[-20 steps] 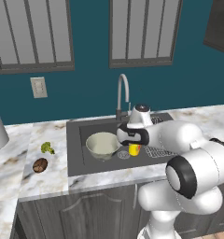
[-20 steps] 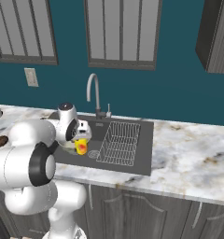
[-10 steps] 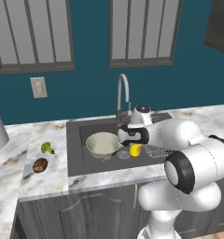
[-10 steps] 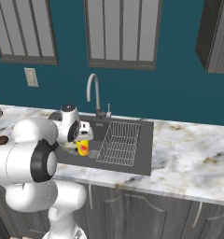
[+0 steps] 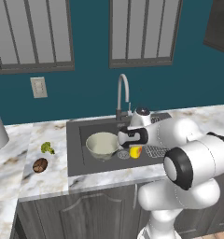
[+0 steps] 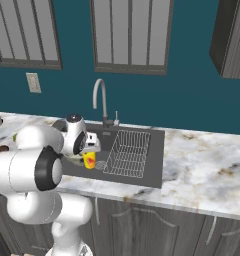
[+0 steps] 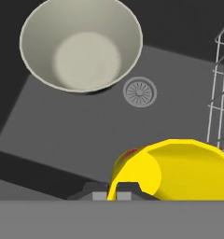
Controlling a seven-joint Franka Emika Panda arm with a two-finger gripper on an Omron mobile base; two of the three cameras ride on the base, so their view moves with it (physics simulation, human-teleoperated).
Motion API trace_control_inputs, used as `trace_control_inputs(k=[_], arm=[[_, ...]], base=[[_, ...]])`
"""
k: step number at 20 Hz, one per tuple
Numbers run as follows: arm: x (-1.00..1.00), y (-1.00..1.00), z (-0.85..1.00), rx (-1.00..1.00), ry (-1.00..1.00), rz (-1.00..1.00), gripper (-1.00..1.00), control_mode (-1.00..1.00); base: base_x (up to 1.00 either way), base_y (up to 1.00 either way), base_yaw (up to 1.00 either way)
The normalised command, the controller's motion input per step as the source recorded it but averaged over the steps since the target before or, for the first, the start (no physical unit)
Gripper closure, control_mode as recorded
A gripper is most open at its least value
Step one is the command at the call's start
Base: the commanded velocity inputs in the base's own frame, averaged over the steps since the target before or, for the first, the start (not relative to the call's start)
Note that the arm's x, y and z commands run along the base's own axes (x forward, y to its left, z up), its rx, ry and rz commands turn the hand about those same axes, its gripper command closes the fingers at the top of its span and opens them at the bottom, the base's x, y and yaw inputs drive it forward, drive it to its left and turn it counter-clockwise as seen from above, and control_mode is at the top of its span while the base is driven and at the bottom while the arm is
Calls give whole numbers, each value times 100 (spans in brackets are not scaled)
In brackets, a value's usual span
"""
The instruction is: Remove the broccoli and potato from the sink. Then move the bowl and cup from the counter to the sink for washing.
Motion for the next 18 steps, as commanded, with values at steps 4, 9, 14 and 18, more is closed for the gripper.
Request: trace_control_inputs(k=[4,9,14,18], arm=[[5,-2,-13,0,0,0,100,-100],[4,-1,-12,1,0,0,100,-100],[7,0,-10,0,0,0,100,-100],[8,0,-10,0,0,0,100,-100]], base=[[0,0,0],[0,0,0],[0,0,0],[0,0,0]])
